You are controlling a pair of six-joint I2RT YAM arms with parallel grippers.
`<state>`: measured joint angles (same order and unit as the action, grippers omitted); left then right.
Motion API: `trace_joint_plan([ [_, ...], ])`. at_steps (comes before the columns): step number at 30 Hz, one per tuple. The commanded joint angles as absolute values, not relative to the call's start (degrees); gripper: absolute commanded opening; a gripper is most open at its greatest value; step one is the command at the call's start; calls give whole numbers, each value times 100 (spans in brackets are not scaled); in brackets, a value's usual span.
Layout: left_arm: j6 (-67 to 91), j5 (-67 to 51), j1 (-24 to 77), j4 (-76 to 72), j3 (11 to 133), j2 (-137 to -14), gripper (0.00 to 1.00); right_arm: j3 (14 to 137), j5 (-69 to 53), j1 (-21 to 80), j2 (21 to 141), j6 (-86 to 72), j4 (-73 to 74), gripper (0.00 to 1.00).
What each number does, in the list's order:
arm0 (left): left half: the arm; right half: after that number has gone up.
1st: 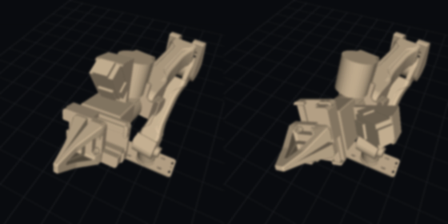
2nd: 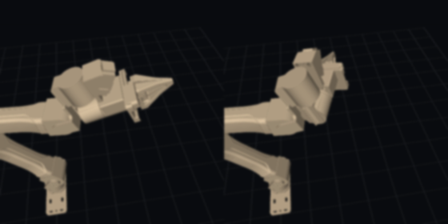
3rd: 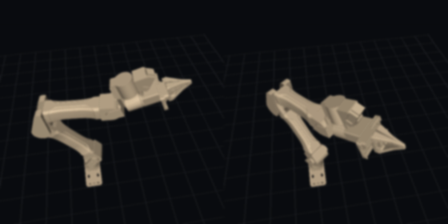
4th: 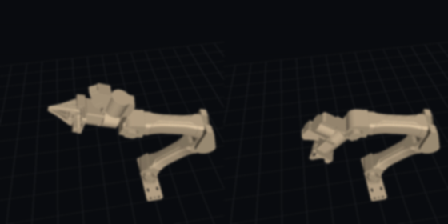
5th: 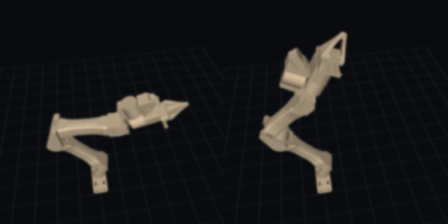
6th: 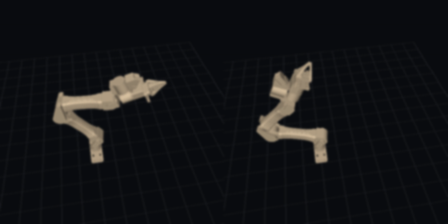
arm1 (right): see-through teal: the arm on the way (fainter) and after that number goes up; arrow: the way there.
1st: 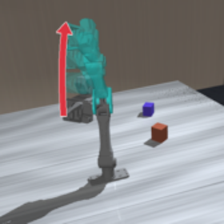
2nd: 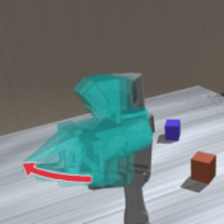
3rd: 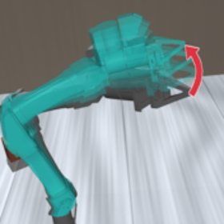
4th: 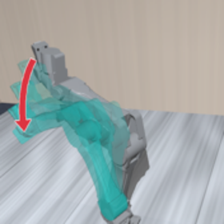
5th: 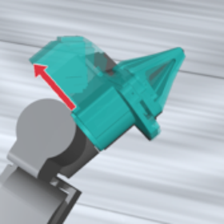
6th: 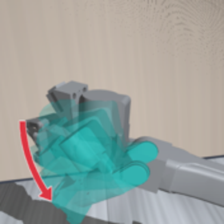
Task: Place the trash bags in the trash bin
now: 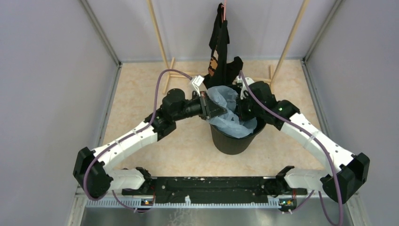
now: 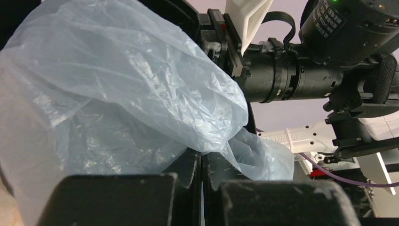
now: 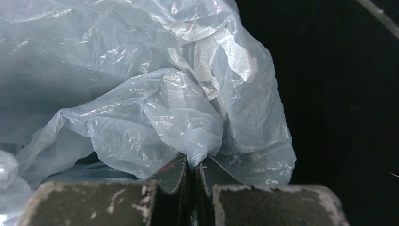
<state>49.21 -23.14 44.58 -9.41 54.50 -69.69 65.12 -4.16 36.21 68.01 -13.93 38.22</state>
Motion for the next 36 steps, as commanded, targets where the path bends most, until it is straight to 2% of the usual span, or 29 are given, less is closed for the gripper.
trace_joint_plan([
  [1, 4517, -2727, 4557, -1024, 6089, -7387, 0, 6652, 120, 3597, 6589, -1439, 3599, 0],
  [7, 3978, -2187, 5242, -470, 7088, -8161, 0, 7180, 477, 3601, 6045, -1482, 4046, 0],
  [11, 4111, -2079, 5282, -516, 7136, -8489, 0, 7222, 653, 3597, 5800, -1450, 4123, 0],
  [14, 3999, -1902, 5282, -424, 7106, -8479, 0, 6930, 270, 3600, 5770, -1510, 3837, 0],
  [22, 3125, -853, 5282, 584, 6777, -7411, 0, 5631, -667, 3602, 6437, -1938, 2476, 0],
  [28, 2839, -964, 5282, 884, 6451, -6780, 0, 5275, -923, 3984, 6941, -2248, 1819, 0],
  [36, 2623, -287, 5282, 1610, 6336, -5866, 0, 4802, -1415, 4577, 7503, -3141, 499, 0],
])
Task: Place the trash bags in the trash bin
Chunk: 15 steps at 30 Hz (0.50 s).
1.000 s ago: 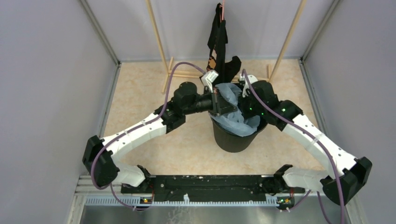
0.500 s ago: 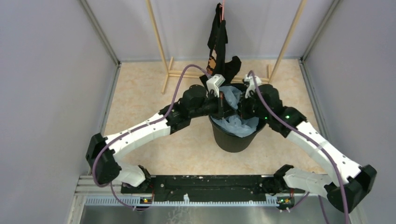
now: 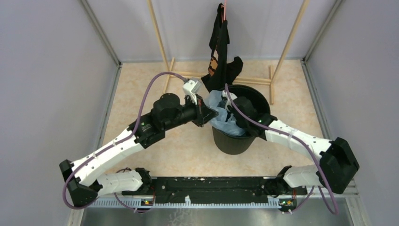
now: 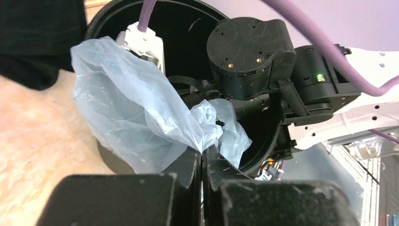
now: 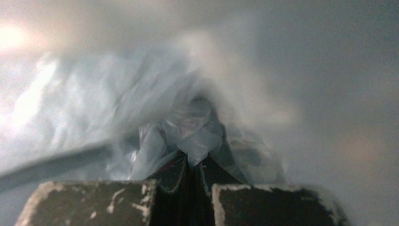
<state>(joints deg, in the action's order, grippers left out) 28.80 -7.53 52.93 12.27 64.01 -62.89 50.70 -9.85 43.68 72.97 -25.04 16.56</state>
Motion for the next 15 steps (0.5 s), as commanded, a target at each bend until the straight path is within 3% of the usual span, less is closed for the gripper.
trace_joint_plan([
  [1, 2612, -165, 5282, 1735, 6298, -5740, 0, 4731, -1473, 4664, 7570, -3236, 332, 0],
  [8, 2719, 204, 5273, 2249, 6034, -4995, 0, 4945, -1468, 5063, 7975, -3326, 254, 0],
  [15, 2672, -600, 5275, 1822, 6158, -5076, 0, 6028, 63, 5053, 7166, -2564, 2127, 0],
])
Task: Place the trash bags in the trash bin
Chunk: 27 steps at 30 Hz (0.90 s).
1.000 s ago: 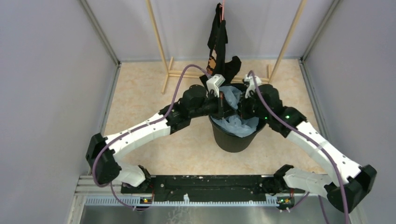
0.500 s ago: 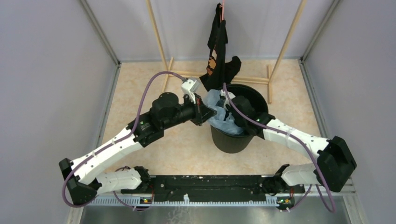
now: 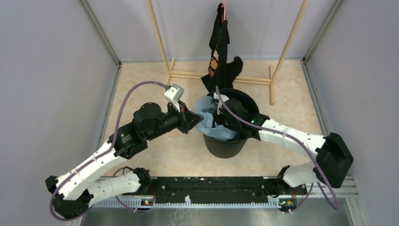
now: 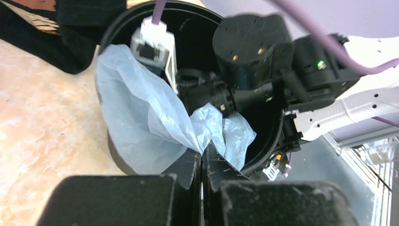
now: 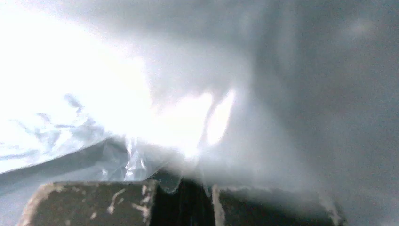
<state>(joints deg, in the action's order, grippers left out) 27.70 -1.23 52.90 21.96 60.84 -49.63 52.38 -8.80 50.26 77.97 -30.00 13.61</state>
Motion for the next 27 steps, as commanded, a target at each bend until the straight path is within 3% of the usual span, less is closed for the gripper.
trace_joint_plan([
  [1, 2639, -739, 5280, 1716, 6221, -5158, 0, 6210, 359, 5054, 7023, -2453, 2496, 0],
  [9, 2487, -975, 5277, 1387, 6625, -5585, 0, 7076, 1613, 4986, 6083, -1909, 3853, 11],
  [13, 2527, -699, 5275, 1412, 6502, -5400, 0, 7163, 2229, 4975, 5707, -1747, 4152, 0],
  [24, 2921, 410, 5276, 2236, 6291, -4667, 0, 6838, 3129, 4974, 4907, -1530, 4461, 2],
  [27, 3105, 587, 5273, 2490, 6475, -4543, 15, 6752, 2860, 4974, 4643, -1633, 4421, 4],
])
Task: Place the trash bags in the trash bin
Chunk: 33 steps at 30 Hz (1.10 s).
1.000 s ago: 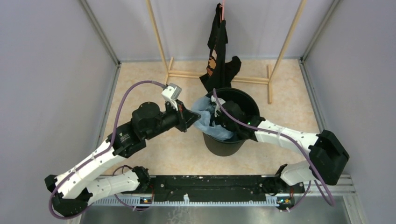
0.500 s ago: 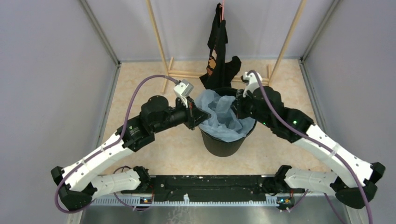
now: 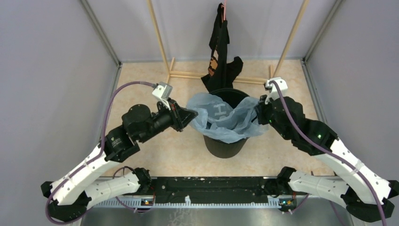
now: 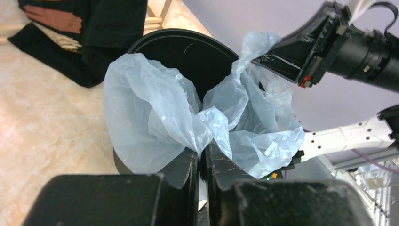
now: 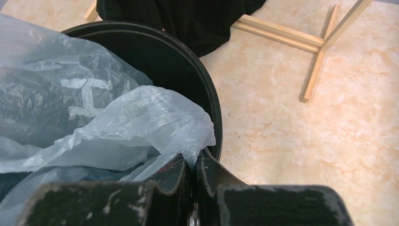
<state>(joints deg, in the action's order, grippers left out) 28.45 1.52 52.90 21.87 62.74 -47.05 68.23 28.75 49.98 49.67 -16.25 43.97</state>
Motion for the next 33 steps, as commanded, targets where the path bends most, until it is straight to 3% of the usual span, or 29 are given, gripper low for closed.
trace_joint_plan([
  [1, 3179, 660, 5278, 2585, 6561, -4514, 23, 6728, 2758, 4979, 4569, -1673, 4414, 4],
  [3, 3239, 727, 5282, 2732, 6735, -4450, 42, 6672, 2581, 4975, 4447, -1747, 4384, 4],
  [5, 3243, 750, 5278, 2851, 6894, -4410, 52, 6591, 2428, 4975, 4332, -1802, 4311, 4],
  [9, 3300, 706, 5280, 3315, 7370, -4511, 82, 6517, 2331, 4975, 4229, -1854, 4283, 5],
  [12, 3301, 155, 5281, 3662, 7790, -4842, 94, 6554, 2281, 4976, 4227, -1857, 4310, 5],
  [15, 3253, -573, 5282, 3858, 8137, -5272, 95, 6562, 2263, 4975, 4206, -1847, 4312, 6],
  [18, 3123, -496, 5290, 4246, 8526, -5793, 88, 6555, 2255, 4974, 4153, -1844, 4269, 8],
  [22, 2912, -100, 5347, 4535, 8799, -6190, 66, 6525, 2223, 4975, 4093, -1863, 4262, 8],
  [26, 2838, 335, 5364, 4574, 8687, -6272, 56, 6467, 2233, 4975, 4026, -1881, 4293, 9],
  [28, 2806, 322, 5370, 4445, 8615, -6277, 38, 6437, 2248, 4977, 3988, -1881, 4298, 9],
  [29, 2785, 362, 5370, 4395, 8612, -6276, 25, 6421, 2268, 4975, 3970, -1871, 4298, 9],
  [33, 2606, 973, 5363, 4141, 8656, -6151, 6, 6421, 2580, 4980, 3911, -1736, 4394, 9],
])
